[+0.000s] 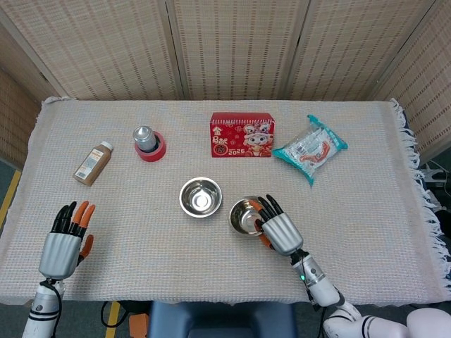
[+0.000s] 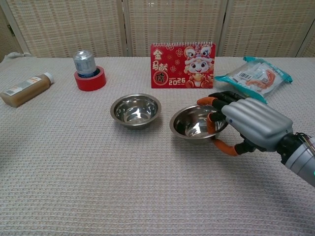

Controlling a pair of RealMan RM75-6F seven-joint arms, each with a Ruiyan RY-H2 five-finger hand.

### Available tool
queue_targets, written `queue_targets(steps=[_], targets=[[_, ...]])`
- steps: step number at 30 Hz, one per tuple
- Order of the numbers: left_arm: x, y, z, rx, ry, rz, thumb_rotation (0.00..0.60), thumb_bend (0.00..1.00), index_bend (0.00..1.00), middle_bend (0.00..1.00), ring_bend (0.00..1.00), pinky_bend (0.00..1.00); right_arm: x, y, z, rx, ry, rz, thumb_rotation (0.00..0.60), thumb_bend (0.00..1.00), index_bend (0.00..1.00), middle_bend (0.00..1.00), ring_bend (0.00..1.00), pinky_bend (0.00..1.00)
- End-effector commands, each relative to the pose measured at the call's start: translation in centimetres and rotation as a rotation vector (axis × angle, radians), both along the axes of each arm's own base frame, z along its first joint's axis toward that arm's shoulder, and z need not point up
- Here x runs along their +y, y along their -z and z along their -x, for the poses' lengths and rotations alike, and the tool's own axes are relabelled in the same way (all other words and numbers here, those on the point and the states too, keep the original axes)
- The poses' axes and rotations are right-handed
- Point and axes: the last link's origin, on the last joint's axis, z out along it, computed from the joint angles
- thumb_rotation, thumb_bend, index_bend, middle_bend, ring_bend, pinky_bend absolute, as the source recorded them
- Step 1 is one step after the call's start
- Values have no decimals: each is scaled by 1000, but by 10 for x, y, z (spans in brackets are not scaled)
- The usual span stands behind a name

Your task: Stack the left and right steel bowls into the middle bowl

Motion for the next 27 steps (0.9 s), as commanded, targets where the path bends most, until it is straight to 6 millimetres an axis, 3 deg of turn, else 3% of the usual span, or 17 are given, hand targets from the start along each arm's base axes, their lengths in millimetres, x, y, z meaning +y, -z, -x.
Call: queue_targets(steps=[1,9,16,20,23,24,27], targets=[[0,-4,1,-9,-5,-10,600,475,0,38,0,109,-12,1,-28,-39,-51,25,600,517,811,102,0,0],[1,-15,6,-38,-26,-27,600,476,0,37,0,110,-41,28,-109,-80,-138,51,600,517,795,103,0,0],[-1,-25,8,-60,-35,-44,600,476,0,37,0,109,-61,64,-137,-46,-112,28,600,517,703,103,0,0],[-1,-30,10,-74,-46,-55,600,476,0,37,0,110,-66,74,-132,-24,-64,15,600,495,380,78,0,0],[-1,-32,11,-79,-52,-58,600,477,0,36,0,109,-67,76,-127,-9,-27,-35,600,314,58,4,0,0],[-1,-33,12,-79,-52,-58,600,478,0,36,0,110,-66,74,-126,-12,-18,-53,600,254,10,0,0,0],[-2,-34,11,-84,-50,-57,600,478,0,34,0,109,-62,60,-120,-21,-3,-93,600,151,0,0,0,0]])
